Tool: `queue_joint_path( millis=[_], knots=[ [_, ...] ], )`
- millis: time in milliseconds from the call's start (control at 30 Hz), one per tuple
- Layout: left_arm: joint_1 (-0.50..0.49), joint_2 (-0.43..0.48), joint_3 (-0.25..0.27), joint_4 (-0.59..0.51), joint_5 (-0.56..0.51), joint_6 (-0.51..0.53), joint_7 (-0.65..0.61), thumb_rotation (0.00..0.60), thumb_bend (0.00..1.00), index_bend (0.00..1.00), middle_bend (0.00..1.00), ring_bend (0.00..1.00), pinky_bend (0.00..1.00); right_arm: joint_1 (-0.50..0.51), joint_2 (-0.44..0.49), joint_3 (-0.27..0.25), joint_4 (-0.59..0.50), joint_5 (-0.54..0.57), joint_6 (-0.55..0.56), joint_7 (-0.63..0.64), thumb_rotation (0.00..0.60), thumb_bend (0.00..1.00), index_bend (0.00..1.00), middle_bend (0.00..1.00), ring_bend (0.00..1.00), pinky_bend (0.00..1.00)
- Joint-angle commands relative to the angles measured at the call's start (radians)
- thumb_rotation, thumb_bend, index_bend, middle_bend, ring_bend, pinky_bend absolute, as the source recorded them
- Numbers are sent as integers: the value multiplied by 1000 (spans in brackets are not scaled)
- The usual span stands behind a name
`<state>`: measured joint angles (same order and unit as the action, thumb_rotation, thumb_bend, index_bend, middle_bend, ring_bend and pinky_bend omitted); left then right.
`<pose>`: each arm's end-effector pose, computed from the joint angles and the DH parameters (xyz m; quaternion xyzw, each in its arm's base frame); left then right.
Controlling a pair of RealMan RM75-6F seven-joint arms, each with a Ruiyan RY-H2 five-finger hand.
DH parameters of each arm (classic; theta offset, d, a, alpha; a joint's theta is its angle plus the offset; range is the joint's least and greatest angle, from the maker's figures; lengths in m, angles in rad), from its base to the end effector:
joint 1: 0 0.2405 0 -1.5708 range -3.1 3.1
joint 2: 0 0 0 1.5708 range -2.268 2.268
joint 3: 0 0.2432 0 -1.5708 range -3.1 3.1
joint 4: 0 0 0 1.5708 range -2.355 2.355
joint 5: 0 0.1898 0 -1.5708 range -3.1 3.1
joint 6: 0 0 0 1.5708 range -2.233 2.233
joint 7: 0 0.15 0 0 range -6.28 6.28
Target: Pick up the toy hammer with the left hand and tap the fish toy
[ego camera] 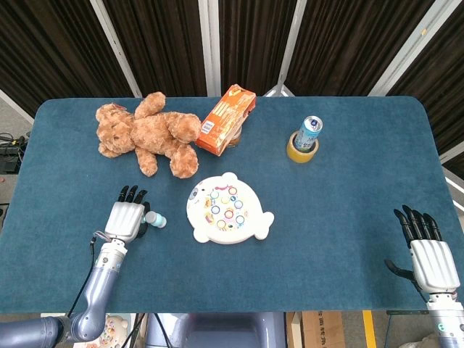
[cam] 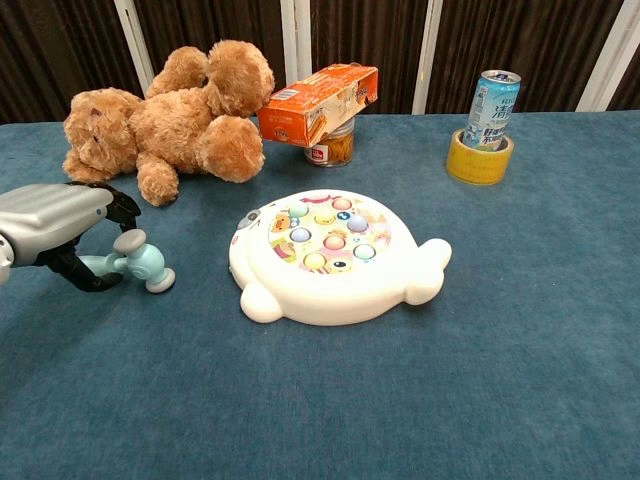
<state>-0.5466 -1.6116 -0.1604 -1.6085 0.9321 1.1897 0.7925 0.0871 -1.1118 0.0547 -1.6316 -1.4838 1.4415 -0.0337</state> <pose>-0.1846 0.2879 0.0003 -0.7085 -0.3784 -0.2609 0.5356 -0.2923 -0.1856 0.1680 0.6016 -0.3956 0.3704 0.5868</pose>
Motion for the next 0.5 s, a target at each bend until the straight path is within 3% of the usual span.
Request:
queue_joint_path(
  millis=[33,267,500],
  knots=[
    [-2,-4,3,5,-2,2,-3,600,353,491,133,0,35,0,0,0,0,0,1,1,600,181,0,0,0,0],
    [-9,-12,10,16,-4,6,-12,600,395,509,150,0,35,0,1,0,-2,3,-2,2,600,181,0,0,0,0],
    [-14,-17,15,21,-6,12,-17,600,510,537,196,8,70,-1,3,-1,-6,4,-5,4,600,180,0,0,0,0]
  ],
)
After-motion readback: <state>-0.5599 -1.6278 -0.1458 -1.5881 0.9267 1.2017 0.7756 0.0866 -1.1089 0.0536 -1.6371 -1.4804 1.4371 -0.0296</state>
